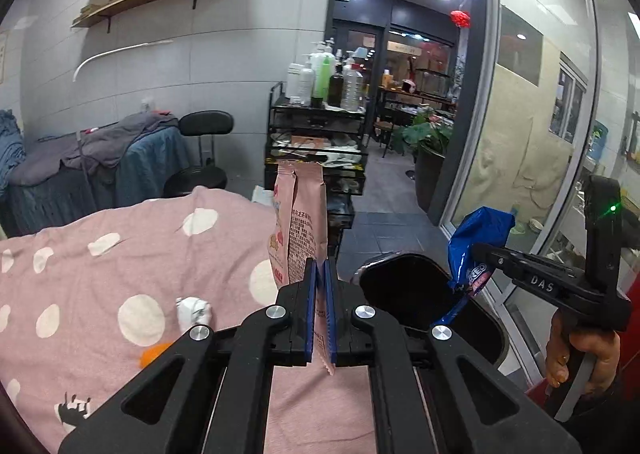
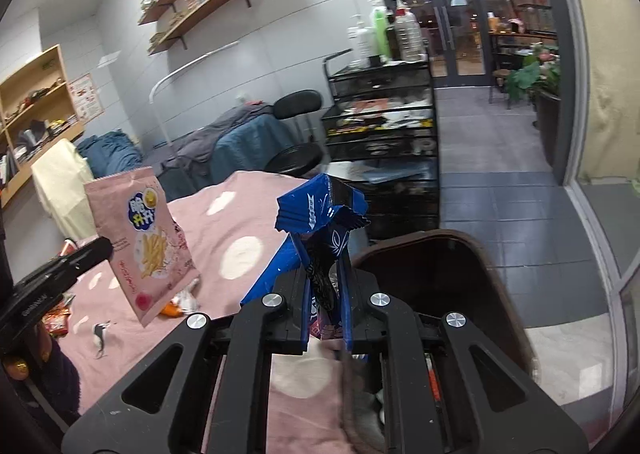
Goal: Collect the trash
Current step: 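Carry the blue Oreo wrapper into the bin and open the right tool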
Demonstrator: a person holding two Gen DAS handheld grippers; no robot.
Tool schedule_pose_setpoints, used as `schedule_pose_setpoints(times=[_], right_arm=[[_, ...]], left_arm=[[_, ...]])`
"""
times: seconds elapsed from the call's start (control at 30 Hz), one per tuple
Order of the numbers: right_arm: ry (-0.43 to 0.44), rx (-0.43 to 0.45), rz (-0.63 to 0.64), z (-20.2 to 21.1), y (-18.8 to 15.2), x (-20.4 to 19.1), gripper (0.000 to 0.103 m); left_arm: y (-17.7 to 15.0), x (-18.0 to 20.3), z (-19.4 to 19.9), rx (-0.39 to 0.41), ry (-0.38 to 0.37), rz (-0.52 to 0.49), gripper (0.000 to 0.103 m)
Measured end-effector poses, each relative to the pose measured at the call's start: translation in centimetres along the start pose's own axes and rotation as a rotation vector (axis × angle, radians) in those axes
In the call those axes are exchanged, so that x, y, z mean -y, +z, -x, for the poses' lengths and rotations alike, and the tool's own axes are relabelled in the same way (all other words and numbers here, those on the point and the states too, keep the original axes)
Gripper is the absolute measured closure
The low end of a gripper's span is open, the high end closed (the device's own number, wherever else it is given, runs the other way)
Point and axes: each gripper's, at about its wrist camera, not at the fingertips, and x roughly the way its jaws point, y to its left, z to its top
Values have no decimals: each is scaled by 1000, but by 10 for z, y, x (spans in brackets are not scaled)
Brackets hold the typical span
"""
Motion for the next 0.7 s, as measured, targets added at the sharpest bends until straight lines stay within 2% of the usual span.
schedule_pose_setpoints(times=[0.1,0.3,0.53,0.7], right_arm=[[-54,-24,-27,1,-6,20,90],[-146,-126,-85,-17,-28,60,90],[-209,-239,-125,-45,-59,89,90],[-248,-285,-150,-68,-75,106,89]], left_arm=[[3,14,-12,-11,-30,-24,97],[3,41,-32,-41,-78,-63,97],[2,65,-58,-87,-115,-105,97],[0,81,-66,-101,-130,-131,97]])
